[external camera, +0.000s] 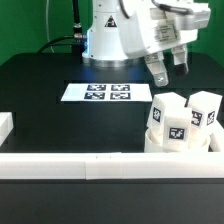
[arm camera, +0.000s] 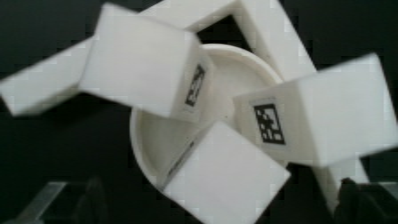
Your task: Assemble stool
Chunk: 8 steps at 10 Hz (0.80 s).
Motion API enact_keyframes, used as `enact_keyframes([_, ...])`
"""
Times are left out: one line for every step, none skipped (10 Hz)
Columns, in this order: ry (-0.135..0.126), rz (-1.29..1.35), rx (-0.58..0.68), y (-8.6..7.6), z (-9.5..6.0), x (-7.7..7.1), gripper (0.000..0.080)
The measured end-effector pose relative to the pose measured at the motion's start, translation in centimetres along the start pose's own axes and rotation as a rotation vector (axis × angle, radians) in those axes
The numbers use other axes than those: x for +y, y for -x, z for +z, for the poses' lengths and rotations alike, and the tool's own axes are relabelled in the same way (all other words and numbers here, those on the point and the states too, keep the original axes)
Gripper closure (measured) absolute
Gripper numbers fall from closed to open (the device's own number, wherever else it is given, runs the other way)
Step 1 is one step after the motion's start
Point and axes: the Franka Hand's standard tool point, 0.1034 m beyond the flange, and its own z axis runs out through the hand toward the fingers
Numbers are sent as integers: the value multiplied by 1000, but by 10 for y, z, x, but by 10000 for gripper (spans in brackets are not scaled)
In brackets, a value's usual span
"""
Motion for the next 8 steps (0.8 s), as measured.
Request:
enact_keyframes([18, -158, 11, 1, 0, 1, 151])
enact_keyframes([43, -312, 16, 5, 1, 3, 151])
enact_keyframes([69, -451, 16, 9, 0, 4, 151])
enact_keyframes([75, -535, 9, 10, -1, 3, 151])
enact_keyframes([76, -564, 9, 9, 0, 3, 151])
enact_keyframes([77, -639, 7, 8, 0, 3, 151])
enact_keyframes([78, -703, 5, 8, 0, 3, 151])
enact_keyframes([82, -771, 2, 7, 0, 4, 151])
